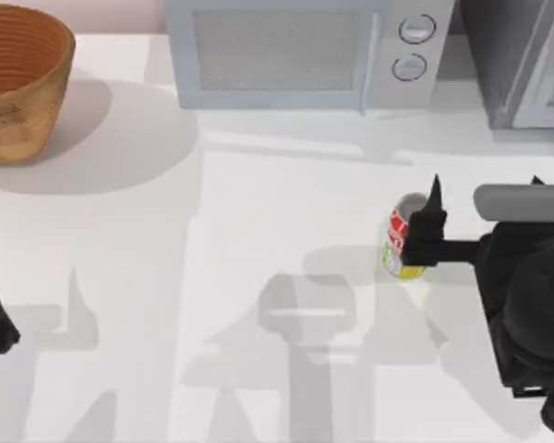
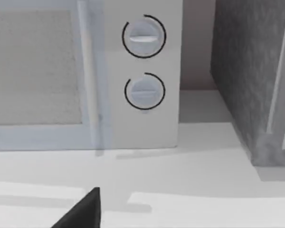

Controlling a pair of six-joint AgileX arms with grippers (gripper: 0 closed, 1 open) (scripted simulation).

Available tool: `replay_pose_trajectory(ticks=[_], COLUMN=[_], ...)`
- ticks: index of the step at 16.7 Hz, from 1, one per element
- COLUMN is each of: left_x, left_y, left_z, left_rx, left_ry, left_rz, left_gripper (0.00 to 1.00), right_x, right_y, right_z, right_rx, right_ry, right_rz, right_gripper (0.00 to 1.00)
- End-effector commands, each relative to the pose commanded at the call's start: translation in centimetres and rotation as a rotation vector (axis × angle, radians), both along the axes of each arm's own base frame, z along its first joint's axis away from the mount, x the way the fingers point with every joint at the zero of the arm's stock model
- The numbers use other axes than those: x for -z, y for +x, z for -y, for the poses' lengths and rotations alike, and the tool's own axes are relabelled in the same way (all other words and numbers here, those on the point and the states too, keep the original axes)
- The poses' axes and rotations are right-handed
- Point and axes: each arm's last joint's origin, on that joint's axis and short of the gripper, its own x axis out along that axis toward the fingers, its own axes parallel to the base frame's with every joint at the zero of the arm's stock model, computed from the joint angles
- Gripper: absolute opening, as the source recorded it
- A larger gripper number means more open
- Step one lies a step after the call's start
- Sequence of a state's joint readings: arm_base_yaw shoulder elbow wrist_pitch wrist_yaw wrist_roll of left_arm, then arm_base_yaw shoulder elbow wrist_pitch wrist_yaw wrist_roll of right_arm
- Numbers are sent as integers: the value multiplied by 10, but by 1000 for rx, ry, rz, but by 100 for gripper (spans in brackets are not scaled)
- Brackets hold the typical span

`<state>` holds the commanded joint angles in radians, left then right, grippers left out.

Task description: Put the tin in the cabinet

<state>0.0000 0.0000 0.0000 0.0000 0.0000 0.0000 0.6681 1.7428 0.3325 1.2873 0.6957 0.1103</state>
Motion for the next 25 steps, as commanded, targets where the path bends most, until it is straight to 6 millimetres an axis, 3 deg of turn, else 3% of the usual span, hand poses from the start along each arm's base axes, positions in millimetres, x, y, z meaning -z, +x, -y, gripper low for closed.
replay_pose_trajectory(ticks=[4, 9, 17, 25], left_x=[0, 0, 0, 0], left_y=[0, 0, 0, 0], left_z=[0, 0, 0, 0], left_rx=[0, 0, 0, 0], left_ry=[0, 0, 0, 0], left_rz=[0, 0, 0, 0], left_gripper=[100, 100, 100, 100], right_x=[44, 82, 87, 93], right_y=[-7, -22, -23, 34], right_z=[-32, -49, -49, -50], right_rx=[-2, -5, -3, -5], right_ry=[-9, -21, -25, -22], right_rz=[-4, -8, -11, -9], right_gripper=[100, 100, 100, 100])
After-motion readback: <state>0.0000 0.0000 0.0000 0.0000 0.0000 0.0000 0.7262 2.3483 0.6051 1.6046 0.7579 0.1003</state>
